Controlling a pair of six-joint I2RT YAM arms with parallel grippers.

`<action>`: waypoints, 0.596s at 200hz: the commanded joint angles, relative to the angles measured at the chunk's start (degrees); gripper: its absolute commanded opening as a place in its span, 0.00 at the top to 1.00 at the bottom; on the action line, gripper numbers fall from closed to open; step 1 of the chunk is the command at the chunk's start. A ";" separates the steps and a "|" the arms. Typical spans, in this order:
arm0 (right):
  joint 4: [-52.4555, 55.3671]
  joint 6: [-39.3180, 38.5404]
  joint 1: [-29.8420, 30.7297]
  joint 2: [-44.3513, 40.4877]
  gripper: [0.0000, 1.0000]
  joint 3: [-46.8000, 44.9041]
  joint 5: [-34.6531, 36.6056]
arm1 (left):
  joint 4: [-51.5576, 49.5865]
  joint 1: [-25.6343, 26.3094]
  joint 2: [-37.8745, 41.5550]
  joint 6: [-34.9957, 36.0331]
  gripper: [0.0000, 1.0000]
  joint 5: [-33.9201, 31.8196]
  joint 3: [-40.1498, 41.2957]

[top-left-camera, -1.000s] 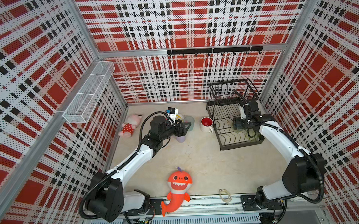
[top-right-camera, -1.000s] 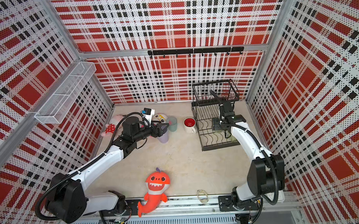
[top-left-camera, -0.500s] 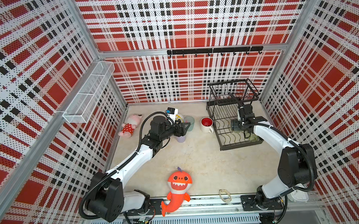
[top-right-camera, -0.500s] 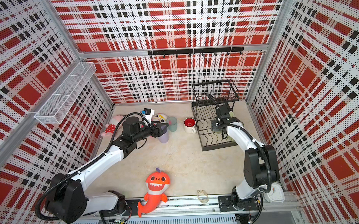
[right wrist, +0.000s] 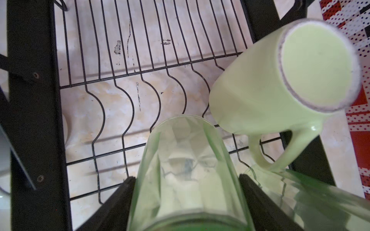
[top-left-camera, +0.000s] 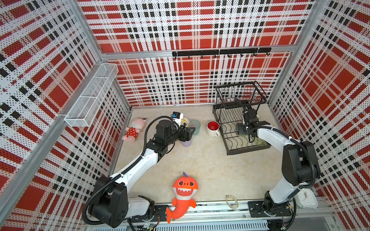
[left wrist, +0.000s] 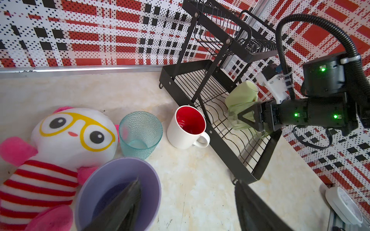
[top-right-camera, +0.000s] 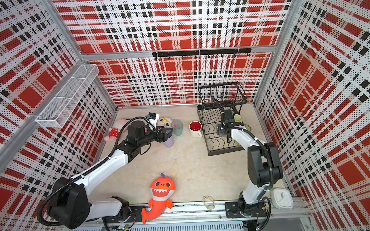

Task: Load cups into a dish rack
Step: Place the cup upside down at the dish rack.

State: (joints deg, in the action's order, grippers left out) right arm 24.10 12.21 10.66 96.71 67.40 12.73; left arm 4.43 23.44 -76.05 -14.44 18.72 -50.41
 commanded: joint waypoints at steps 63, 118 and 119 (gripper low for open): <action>-0.42 -1.41 -0.70 5.51 0.33 7.75 0.47 | -0.89 0.11 -0.24 2.04 0.23 -2.90 -1.40; -1.01 -1.32 -1.08 5.75 0.32 6.96 0.20 | -1.17 0.11 -0.59 2.46 0.23 -3.25 -1.50; -1.13 -1.31 -1.08 5.72 0.32 6.87 0.19 | -1.17 0.11 -0.59 2.47 0.23 -3.25 -1.52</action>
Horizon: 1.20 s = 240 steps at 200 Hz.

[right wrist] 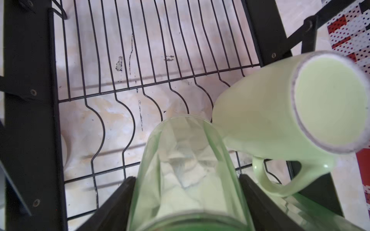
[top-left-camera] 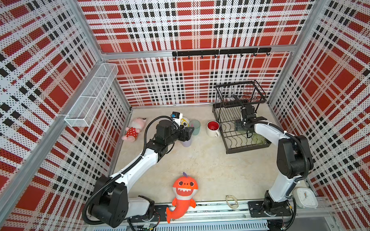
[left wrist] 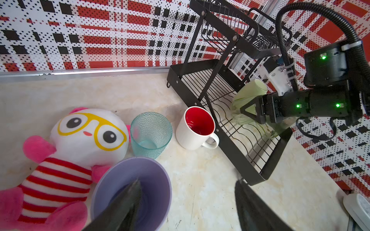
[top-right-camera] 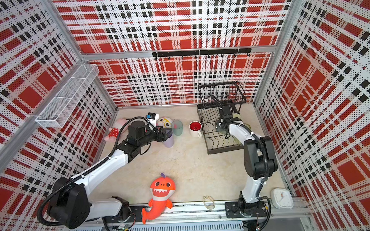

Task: Load cups into a dish rack
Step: Place the cup upside down at the dish rack.

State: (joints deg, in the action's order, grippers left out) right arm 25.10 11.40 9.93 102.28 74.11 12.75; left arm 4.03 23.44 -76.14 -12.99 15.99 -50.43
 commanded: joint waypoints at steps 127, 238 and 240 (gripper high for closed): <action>-5.11 -1.37 -0.71 0.64 0.09 -1.01 -1.23 | -1.05 0.11 -0.41 1.23 0.23 -0.96 -1.43; -6.74 -0.85 -0.71 -2.47 0.18 -3.53 -1.77 | -1.04 0.20 0.46 1.22 0.23 -1.13 -1.48; -6.78 -0.85 -0.71 -2.51 0.17 -3.53 -1.72 | -1.04 0.20 0.46 1.22 0.23 -1.16 -1.48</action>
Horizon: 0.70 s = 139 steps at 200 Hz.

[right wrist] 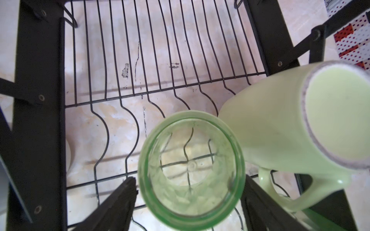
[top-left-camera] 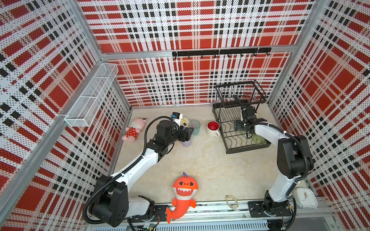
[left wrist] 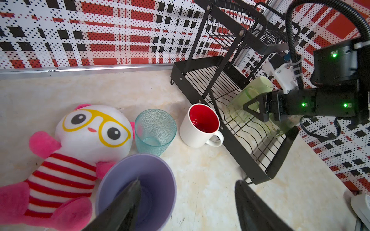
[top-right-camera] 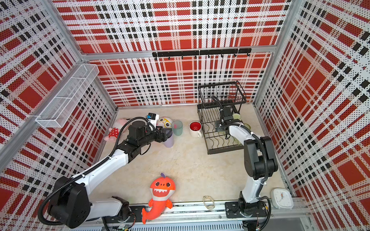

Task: Load cups into a dish rack
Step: Place the cup upside down at the dish rack.

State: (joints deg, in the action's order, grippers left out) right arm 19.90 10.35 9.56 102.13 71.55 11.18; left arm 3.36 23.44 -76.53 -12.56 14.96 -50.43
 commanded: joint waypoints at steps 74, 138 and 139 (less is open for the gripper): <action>-0.22 0.57 0.09 -7.10 0.05 -3.21 -1.95 | -0.45 0.28 2.84 0.52 0.20 -0.80 -1.25; 3.62 1.85 1.88 -17.84 0.00 -6.87 -8.79 | -4.45 -0.06 5.69 0.60 0.18 -6.13 -1.21; 3.68 1.90 1.96 -18.02 0.00 -6.87 -8.93 | -4.56 -0.06 5.69 0.60 0.18 -6.28 -1.23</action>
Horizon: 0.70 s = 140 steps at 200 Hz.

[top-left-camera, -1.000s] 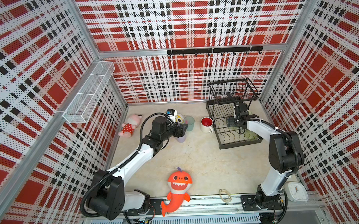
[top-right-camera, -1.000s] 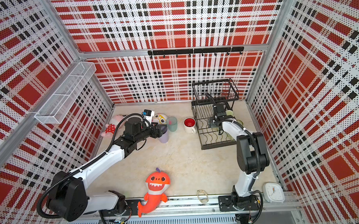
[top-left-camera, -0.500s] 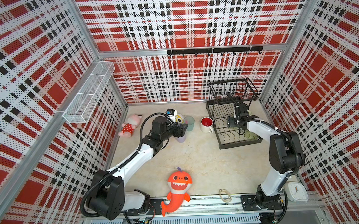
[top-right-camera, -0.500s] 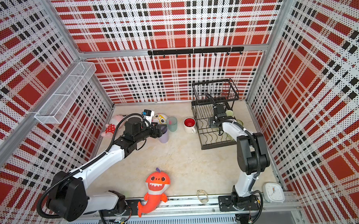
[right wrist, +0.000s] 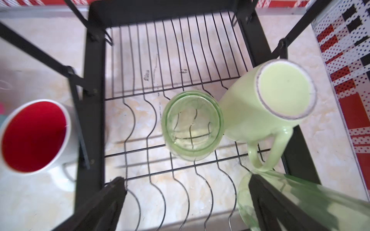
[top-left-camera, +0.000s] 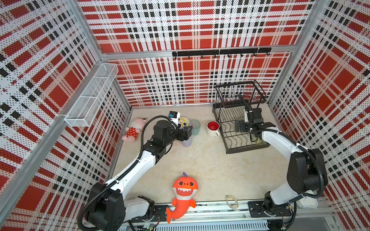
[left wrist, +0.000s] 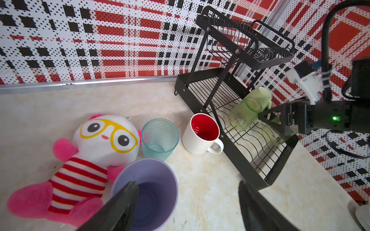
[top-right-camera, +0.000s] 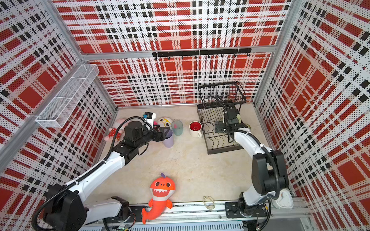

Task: Load cups into a dish rack
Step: Place the cup upside down at the dish rack, then pick up the cup from the center of the table.

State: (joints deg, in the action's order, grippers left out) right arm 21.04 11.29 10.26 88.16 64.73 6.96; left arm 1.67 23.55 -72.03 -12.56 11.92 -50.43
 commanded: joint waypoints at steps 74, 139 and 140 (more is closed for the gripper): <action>5.38 -0.56 4.49 -11.88 0.00 -0.21 -1.46 | -11.61 0.07 -4.52 -3.35 0.14 -19.67 -7.37; 10.29 -2.98 4.44 -9.12 0.00 3.55 -0.96 | -14.96 -1.05 -10.11 -5.14 0.15 -13.57 -10.55; 10.31 -2.96 4.43 -9.09 0.00 3.55 -0.93 | -15.04 -1.05 -10.22 -5.12 0.15 -13.54 -10.64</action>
State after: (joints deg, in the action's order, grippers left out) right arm 27.92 9.61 14.61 77.60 65.71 5.02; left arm -10.98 23.22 -80.36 -16.64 -5.04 -59.11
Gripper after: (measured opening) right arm 0.999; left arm 0.852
